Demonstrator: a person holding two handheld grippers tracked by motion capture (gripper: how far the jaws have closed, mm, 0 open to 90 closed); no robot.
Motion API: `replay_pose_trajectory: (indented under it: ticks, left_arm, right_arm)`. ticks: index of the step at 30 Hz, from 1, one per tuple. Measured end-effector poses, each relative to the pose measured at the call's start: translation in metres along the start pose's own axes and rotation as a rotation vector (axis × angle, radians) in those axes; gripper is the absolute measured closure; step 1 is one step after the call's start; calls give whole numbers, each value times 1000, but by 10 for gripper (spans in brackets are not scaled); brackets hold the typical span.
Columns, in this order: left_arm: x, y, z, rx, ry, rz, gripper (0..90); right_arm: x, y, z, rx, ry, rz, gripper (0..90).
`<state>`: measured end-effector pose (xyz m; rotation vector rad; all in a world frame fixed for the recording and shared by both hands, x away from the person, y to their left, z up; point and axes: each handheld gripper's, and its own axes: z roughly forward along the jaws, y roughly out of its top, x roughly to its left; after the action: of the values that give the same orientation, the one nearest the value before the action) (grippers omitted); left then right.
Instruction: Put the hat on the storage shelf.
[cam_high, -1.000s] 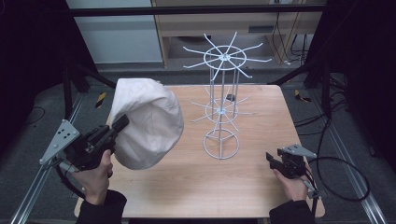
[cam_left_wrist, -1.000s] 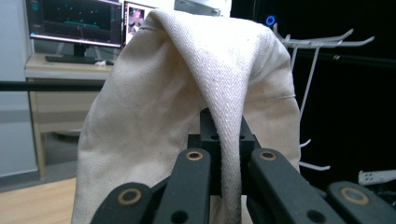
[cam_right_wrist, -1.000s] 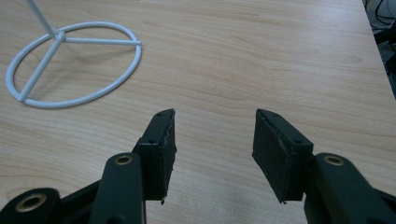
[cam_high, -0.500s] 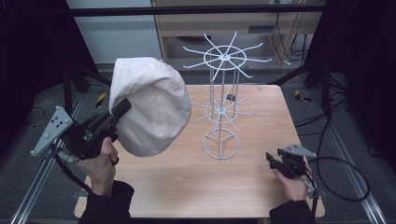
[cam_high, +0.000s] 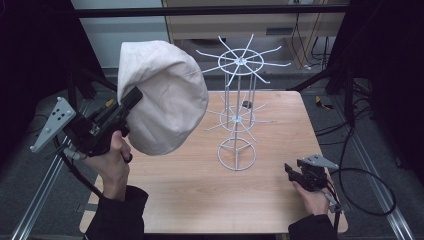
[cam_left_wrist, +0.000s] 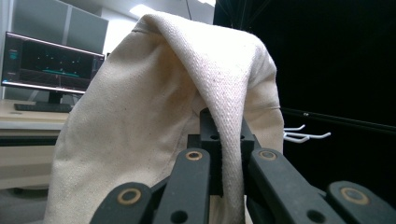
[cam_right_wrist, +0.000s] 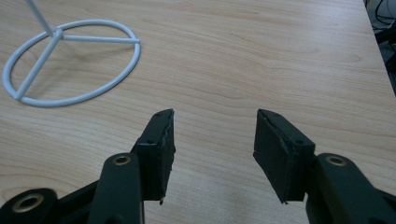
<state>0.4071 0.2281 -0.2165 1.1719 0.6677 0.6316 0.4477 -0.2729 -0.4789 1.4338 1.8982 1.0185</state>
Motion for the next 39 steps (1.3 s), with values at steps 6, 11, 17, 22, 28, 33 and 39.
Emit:
replay_pose_trajectory:
  ticks: [6, 11, 17, 22, 28, 33, 39]
  left_arm:
    - [-6, 7, 19, -2, -21, -3, 882]
    - [-9, 5, 39, 21, -31, -5, 882]
    - [-5, -6, 56, 50, -36, -37, 882]
    - [1, -16, 59, 71, -40, -56, 882]
    - [7, -28, 57, 103, -39, -56, 881]
    - [15, -36, 55, 125, -40, -66, 880]
    - [21, -43, 52, 154, -36, -66, 879]
  right_arm:
    - [0, 0, 0, 1, 3, 3, 480]
    - [-1, -1, 1, 1, 1, 0, 480]
    - [-1, -1, 1, 2, 5, 4, 480]
    - [-2, -1, 1, -1, 4, 3, 481]
    - [-2, -3, 2, 2, 10, 7, 481]
    - [-2, -2, 1, 1, 6, 15, 481]
    - [-3, -2, 1, 2, 4, 11, 481]
